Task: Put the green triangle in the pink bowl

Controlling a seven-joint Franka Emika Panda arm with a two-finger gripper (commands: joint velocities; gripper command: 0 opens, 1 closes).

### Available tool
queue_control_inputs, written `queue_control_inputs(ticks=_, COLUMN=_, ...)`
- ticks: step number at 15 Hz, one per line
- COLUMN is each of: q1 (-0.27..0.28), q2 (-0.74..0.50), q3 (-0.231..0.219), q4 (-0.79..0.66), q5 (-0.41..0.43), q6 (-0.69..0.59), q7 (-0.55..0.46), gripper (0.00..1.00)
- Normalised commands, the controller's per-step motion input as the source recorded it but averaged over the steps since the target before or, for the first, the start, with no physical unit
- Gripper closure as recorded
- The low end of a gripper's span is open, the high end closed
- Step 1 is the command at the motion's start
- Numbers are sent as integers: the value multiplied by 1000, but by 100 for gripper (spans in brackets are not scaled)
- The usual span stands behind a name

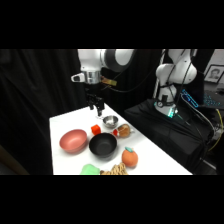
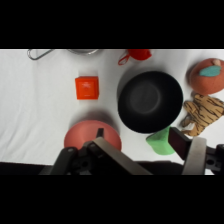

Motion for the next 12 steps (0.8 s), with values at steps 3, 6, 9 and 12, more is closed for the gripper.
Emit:
queue_control_inputs(ticks=3, q1=-16, q2=43, q3=56, q4=68, q5=-20, q6=15, q7=-37, gripper=0)
queue_control_inputs(ticks=6, q1=41, q2=158, q3=98, q4=245, q5=-68, q6=-50, q7=-86, gripper=0)
queue_control_inputs(ticks=9, q1=87, q2=262, q3=105, q4=366, q5=-119, q6=-82, q7=-81, gripper=0)
queue_control_inputs(ticks=12, q1=79, q2=345, q3=86, q4=469, q5=-162, q6=-129, q7=-140, gripper=0)
